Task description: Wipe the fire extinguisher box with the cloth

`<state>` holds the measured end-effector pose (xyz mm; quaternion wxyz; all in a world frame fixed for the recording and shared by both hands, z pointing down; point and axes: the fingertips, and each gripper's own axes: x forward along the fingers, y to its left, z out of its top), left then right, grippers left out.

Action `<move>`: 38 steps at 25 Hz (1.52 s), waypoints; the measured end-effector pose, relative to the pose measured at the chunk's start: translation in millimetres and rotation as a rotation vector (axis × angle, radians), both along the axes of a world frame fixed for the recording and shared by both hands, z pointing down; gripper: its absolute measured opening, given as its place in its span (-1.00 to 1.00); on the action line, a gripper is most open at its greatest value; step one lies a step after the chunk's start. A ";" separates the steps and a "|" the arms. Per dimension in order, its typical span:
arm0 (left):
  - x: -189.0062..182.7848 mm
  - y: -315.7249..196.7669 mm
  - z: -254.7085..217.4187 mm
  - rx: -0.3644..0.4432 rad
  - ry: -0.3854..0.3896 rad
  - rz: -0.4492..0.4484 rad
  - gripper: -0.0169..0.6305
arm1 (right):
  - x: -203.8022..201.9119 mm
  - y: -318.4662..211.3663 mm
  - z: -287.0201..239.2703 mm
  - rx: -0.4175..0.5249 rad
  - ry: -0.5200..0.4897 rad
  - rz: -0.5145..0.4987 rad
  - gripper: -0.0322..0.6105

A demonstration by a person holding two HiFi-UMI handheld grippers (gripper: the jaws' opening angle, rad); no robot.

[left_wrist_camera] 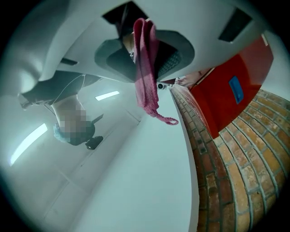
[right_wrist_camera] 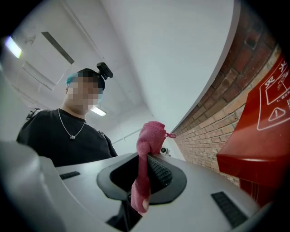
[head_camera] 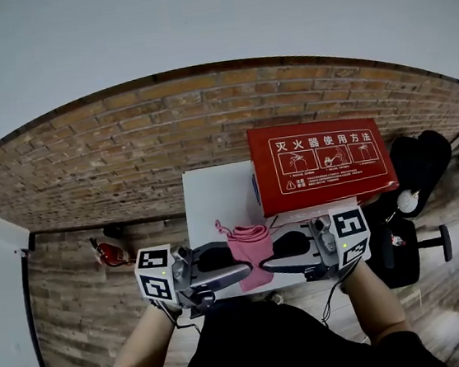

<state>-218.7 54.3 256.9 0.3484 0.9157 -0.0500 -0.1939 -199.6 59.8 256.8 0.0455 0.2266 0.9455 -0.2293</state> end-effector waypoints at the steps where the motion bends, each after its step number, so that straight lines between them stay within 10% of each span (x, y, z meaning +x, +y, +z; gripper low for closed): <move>1: -3.7 -1.4 1.6 -0.002 -0.002 -0.003 -0.50 | -3.6 -1.7 0.8 -0.005 0.002 0.004 -0.71; 13: -45.6 -29.3 15.0 0.013 -0.018 -0.118 -0.70 | -41.2 -36.2 13.4 -0.045 0.098 0.181 -0.71; 29: -78.7 -41.2 6.1 -0.035 0.265 0.038 -0.73 | -41.5 -41.2 5.4 0.224 0.334 0.459 -0.70; 38: -115.6 -69.8 6.3 -0.097 0.401 -0.028 -0.73 | 1.0 -67.3 -36.9 0.362 0.322 0.704 -0.70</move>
